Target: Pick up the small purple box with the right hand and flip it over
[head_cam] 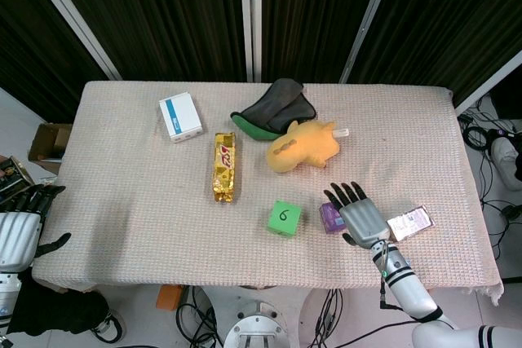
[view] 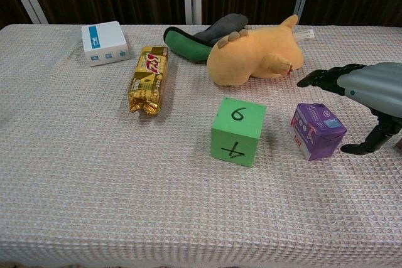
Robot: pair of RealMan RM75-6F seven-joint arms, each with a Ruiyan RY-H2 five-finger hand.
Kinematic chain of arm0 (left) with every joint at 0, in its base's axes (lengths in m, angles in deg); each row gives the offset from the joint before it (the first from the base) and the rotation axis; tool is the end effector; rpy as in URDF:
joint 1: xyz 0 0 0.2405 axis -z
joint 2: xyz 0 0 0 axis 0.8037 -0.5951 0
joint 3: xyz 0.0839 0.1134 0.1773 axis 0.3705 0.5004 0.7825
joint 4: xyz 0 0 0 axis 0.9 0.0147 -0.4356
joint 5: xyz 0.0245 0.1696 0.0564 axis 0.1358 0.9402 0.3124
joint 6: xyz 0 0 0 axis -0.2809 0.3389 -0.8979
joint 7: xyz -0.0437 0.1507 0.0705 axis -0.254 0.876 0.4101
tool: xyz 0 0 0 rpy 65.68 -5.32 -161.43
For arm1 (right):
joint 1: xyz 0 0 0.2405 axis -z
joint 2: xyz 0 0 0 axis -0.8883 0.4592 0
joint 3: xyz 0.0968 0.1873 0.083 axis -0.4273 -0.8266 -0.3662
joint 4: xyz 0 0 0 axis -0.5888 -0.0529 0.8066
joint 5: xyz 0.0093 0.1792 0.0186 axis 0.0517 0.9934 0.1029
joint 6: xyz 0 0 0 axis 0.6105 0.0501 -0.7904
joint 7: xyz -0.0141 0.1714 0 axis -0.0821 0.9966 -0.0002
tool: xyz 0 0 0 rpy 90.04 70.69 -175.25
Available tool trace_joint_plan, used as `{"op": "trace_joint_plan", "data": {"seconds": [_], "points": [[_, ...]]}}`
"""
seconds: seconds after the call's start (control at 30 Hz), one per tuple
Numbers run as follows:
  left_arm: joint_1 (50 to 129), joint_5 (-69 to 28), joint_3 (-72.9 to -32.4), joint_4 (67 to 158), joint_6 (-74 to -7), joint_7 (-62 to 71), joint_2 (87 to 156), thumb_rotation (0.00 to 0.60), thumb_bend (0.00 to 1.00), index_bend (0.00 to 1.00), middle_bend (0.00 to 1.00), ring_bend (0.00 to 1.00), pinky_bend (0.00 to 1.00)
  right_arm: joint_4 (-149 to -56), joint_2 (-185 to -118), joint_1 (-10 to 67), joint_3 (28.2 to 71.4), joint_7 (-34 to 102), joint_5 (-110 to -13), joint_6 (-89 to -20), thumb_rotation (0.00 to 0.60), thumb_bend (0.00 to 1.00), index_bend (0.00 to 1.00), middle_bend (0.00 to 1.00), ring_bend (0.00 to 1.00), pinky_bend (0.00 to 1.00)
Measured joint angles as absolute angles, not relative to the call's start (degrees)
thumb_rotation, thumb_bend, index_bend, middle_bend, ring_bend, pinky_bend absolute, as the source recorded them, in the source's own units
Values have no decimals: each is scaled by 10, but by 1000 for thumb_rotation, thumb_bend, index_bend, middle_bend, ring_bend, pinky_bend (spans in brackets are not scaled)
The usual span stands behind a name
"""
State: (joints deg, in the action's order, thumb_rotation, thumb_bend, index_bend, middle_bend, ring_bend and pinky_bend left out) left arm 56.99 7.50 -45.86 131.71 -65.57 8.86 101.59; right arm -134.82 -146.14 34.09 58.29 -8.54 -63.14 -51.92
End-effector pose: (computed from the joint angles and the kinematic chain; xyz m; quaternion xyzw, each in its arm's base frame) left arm -0.2689 0.1935 0.1823 -0.6171 -0.3354 -0.3732 0.6062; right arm -0.1640 -0.2545 0.0271 0.7865 -0.3463 0.2552 0.4431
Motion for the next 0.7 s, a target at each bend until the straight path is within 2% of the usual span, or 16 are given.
{"op": "trace_joint_plan", "data": {"seconds": [0.7], "points": [[571, 70, -458, 1319, -648, 92, 1015, 600, 0, 204, 211, 153, 231, -1333, -1491, 326, 591, -88, -622, -526, 600, 138, 0, 10, 0, 0]]}}
